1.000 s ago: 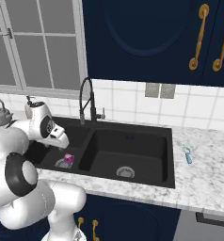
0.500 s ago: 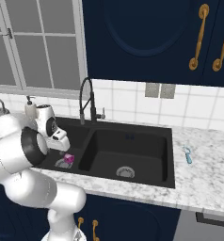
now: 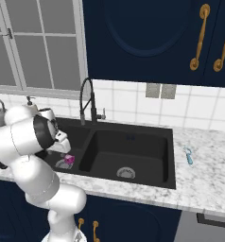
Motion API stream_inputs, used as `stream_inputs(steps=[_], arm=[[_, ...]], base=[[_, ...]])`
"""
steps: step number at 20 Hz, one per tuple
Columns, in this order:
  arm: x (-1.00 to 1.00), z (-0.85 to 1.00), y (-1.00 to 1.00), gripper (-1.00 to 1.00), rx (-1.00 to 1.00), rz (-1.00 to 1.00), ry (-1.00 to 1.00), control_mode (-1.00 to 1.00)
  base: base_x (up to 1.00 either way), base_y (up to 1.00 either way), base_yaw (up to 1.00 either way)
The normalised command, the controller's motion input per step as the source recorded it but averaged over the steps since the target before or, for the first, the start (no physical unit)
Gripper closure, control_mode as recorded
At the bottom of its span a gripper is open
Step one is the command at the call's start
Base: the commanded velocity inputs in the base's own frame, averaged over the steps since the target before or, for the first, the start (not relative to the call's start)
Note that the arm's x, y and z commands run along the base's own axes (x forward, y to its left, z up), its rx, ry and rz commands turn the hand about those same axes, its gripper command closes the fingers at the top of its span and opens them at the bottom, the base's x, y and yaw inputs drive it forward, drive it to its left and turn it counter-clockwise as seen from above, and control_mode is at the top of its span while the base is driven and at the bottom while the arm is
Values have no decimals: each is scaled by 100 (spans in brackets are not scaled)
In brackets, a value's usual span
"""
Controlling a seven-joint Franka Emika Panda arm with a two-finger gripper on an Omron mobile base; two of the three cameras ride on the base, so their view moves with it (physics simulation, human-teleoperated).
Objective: Pick the onion from the sink and place it in the bowl. Then pick the bowl and place it in the microwave. Then close the microwave door and press the start button.
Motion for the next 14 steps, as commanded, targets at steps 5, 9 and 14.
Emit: stream_inputs(steps=[5,9,14], arm=[[31,-40,0,-100,-1,6,0,-100],[21,-22,0,-100,0,22,0,-100],[32,-3,7,-100,-3,15,8,-100]], base=[[0,0,0],[0,0,0],[0,0,0]])
